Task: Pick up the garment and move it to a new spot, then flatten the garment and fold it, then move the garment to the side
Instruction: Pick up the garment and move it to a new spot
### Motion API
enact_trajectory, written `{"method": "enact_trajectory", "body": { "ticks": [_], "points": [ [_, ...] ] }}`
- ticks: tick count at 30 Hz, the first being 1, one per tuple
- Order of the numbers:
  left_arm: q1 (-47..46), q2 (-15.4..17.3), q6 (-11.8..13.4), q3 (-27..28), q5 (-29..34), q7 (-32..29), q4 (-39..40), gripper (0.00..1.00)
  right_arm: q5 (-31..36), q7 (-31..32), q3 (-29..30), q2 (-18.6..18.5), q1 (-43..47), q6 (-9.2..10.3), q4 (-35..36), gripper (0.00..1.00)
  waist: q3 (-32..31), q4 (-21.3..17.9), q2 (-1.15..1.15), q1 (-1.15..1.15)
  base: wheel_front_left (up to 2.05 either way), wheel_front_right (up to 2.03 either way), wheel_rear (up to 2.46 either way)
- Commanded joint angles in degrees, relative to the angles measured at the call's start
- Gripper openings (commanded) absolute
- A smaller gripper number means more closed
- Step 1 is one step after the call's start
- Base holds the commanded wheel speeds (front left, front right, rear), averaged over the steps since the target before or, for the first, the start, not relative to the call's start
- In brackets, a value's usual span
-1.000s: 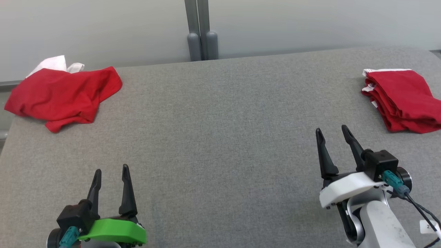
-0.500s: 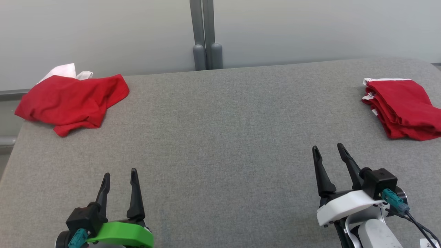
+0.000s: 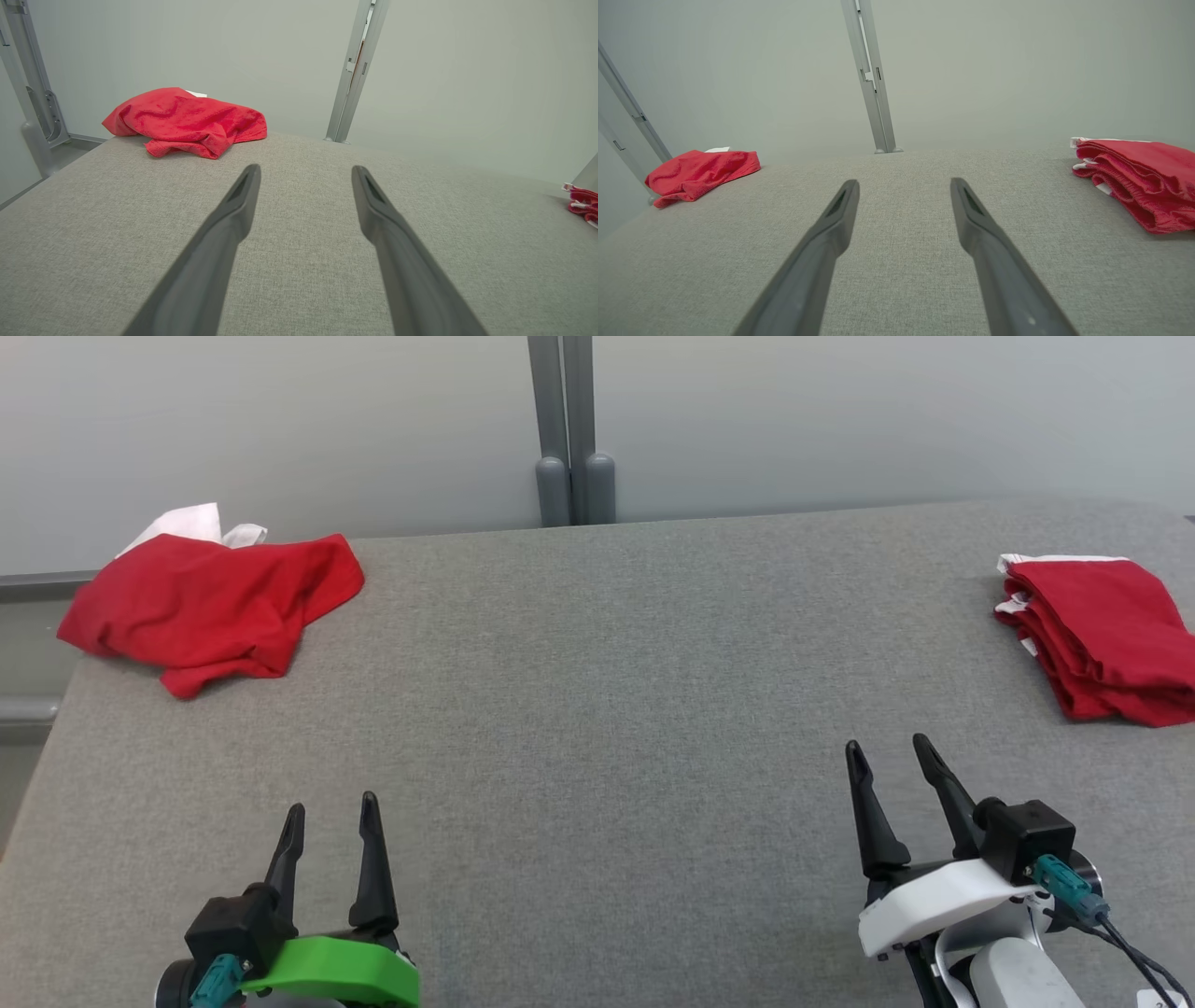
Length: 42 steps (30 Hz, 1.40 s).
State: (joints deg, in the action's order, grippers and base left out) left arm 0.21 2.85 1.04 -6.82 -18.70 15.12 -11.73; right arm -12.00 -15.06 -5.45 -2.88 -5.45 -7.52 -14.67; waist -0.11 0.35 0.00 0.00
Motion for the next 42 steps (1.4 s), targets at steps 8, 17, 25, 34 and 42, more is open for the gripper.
{"method": "enact_trajectory", "body": {
  "ticks": [8,17,25,34,42],
  "points": [
    [-0.7,0.1,0.3,-0.7,0.1,0.0,-0.1,1.0,0.3,-0.2,-0.2,0.0,1.8,0.06,1.6,1.0,-0.6,12.0,0.0,0.0,0.0,0.0,0.0],
    [0.2,0.1,-0.2,0.1,0.8,0.0,0.0,1.0,-0.6,-0.2,-1.8,0.0,1.7,0.06,1.6,1.0,-1.1,25.6,0.0,0.0,0.0,0.0,0.0],
    [1.9,0.1,0.5,2.4,0.2,0.0,1.8,1.0,-0.9,-0.2,-5.7,-0.1,-0.8,0.06,0.4,1.0,-0.5,29.3,0.0,0.0,0.0,0.0,0.0],
    [3.0,0.1,1.1,2.4,-0.3,0.0,3.4,1.0,-1.0,-0.2,-7.2,-0.1,-2.7,0.06,-0.7,1.0,0.1,29.5,0.0,0.0,0.0,0.0,0.0],
    [1.9,0.1,0.3,0.6,-0.5,0.0,2.3,1.0,0.9,-0.2,-3.8,-0.1,-1.0,0.06,0.6,1.0,1.1,29.8,0.0,0.0,0.0,0.0,0.0]
  ]
}}
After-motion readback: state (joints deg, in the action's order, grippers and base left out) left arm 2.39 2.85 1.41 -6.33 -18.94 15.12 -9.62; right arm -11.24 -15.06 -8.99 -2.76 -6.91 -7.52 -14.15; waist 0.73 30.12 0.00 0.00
